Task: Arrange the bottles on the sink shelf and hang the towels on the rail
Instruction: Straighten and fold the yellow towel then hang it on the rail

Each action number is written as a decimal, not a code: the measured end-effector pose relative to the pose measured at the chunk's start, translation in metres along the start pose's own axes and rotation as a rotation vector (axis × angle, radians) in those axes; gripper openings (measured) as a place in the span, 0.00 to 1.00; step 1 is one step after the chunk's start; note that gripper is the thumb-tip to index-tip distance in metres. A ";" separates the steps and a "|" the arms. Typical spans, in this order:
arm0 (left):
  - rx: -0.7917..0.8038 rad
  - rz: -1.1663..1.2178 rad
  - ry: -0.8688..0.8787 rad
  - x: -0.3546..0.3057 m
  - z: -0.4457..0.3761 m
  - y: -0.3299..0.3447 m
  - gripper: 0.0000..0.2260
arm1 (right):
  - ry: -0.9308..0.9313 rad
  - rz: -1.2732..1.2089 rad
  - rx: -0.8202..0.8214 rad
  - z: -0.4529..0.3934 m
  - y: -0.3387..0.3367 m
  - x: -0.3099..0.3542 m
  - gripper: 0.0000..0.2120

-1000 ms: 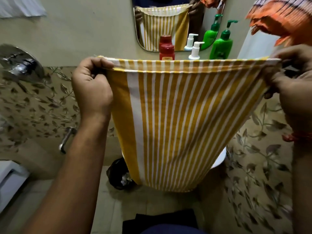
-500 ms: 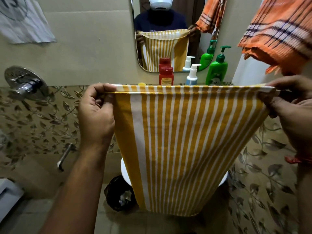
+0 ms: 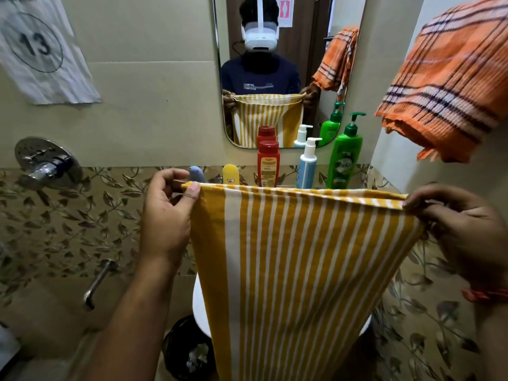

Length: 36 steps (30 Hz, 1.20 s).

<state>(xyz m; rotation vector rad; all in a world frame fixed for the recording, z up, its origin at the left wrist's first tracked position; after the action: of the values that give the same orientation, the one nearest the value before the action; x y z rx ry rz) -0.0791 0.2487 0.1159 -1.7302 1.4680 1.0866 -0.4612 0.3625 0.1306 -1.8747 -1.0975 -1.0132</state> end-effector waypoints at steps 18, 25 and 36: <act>0.064 -0.222 -0.072 0.013 0.028 0.036 0.10 | 0.409 -0.097 0.467 0.043 0.064 0.041 0.16; 0.254 -0.074 -0.061 0.006 0.047 0.057 0.10 | 0.316 -0.334 0.548 0.055 0.101 0.042 0.18; 0.320 0.078 -0.104 0.004 0.049 0.059 0.10 | -0.366 0.696 0.384 0.055 0.114 0.046 0.03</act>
<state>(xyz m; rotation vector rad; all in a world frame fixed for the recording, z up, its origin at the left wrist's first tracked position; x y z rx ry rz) -0.1466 0.2773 0.0922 -1.3854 1.5584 0.9079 -0.3278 0.3832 0.1252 -1.9304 -0.6675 -0.0616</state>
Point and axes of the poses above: each hand's wrist, its own z-axis away from the middle knuckle, its own y-axis out of the palm, x = y × z, the point moved 3 cm from there along -z, towards the middle knuckle
